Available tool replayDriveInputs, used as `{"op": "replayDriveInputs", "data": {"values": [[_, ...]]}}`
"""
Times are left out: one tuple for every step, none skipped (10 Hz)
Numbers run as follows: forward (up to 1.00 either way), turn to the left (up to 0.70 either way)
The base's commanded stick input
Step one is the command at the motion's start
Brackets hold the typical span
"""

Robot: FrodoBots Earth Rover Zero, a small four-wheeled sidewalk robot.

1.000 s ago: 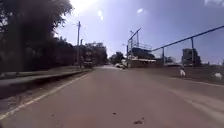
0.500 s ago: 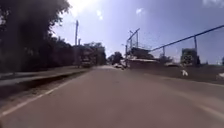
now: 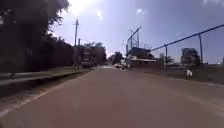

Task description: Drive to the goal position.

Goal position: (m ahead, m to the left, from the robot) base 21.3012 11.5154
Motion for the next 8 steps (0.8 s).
{"op": "replayDriveInputs", "data": {"values": [[0.70,0.00],[0.70,0.00],[0.70,0.00],[0.70,0.00],[0.70,0.00],[0.70,0.00],[0.70,0.00],[0.70,0.00]]}}
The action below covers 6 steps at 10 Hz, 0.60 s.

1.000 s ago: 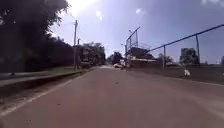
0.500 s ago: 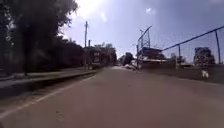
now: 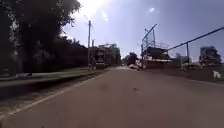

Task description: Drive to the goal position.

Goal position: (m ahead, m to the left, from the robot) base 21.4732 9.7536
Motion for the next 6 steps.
{"op": "replayDriveInputs", "data": {"values": [[0.70,0.00],[0.70,0.00],[0.70,0.00],[0.70,0.00],[0.70,0.00],[0.70,0.00]]}}
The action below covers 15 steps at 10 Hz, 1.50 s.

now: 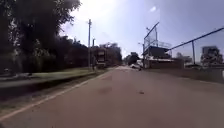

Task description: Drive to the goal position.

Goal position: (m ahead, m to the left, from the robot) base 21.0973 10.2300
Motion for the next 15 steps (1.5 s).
{"op": "replayDriveInputs", "data": {"values": [[0.70,0.00],[0.70,0.00],[0.70,0.00],[0.70,0.00],[0.70,0.00],[0.70,0.00],[0.70,0.00],[0.70,0.00],[0.70,0.00],[0.70,0.00],[0.70,0.00],[0.70,0.00],[0.70,0.00],[0.70,0.00],[0.70,0.00]]}}
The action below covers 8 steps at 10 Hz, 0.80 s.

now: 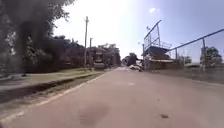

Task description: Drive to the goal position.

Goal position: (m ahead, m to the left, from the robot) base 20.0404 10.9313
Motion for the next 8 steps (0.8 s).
{"op": "replayDriveInputs", "data": {"values": [[0.70,0.00],[0.70,0.00],[0.70,0.00],[0.70,0.00],[0.70,0.00],[0.70,0.00],[0.70,0.00],[0.70,0.00]]}}
